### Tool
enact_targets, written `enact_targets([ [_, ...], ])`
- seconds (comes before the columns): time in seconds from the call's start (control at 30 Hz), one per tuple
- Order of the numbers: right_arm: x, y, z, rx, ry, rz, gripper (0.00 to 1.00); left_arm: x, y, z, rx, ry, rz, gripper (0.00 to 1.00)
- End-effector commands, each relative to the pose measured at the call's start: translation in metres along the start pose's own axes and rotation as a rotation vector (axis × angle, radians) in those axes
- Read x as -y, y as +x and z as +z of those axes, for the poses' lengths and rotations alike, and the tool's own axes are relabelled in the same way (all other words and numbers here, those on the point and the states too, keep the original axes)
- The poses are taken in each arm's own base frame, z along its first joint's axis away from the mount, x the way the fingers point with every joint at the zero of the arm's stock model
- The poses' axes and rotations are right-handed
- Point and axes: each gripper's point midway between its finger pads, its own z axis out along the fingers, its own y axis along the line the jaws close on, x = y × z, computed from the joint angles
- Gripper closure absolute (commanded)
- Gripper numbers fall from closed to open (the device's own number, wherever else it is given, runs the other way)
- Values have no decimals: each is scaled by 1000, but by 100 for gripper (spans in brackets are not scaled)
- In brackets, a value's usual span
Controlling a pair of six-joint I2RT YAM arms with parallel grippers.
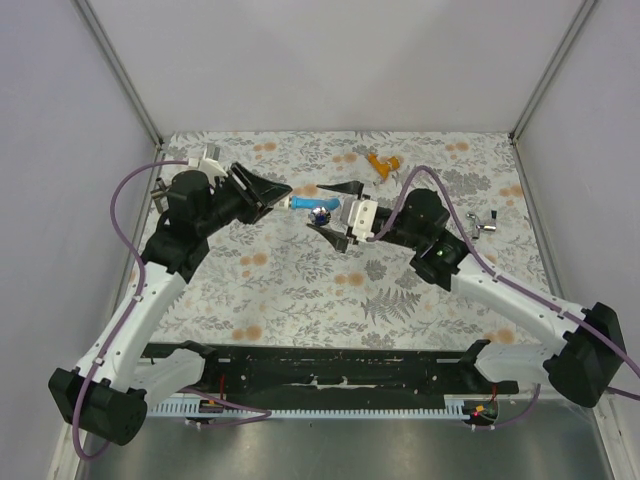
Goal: Install the water faucets
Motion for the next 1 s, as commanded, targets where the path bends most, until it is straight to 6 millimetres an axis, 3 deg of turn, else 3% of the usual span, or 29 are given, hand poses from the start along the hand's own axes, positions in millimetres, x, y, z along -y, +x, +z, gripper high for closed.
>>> enact_targets([
  [0.0,11,-20,10,32,3,125,26,42,-7,-16,26,160,119,98],
  [0.07,14,-11,12,-7,15,194,33,53,-7,-22,38,225,178,98],
  [0.13,17,-4,12,-27,25,286,50,59,-6,-26,47,272,249,98],
  [0.23,24,1,10,-23,23,488,63,67,1,-35,48,354,386,98],
  [0.4,34,5,10,-27,6,900,70,70,18,-56,77,487,611,98],
  [0.53,29,7,20,-69,-87,1228,71,76,31,-74,94,598,753,98],
  [0.63,27,22,26,-171,-95,1368,65,80,37,-79,80,640,791,98],
  [0.8,35,40,31,-218,-22,1328,55,76,37,-74,63,626,743,98],
  [0.83,39,42,31,-218,-4,1315,35,75,37,-73,65,619,722,98],
  [0.87,37,50,30,-247,21,1309,2,75,36,-72,66,619,694,98],
  [0.97,45,60,26,-264,77,1228,2,72,31,-65,74,586,585,98],
])
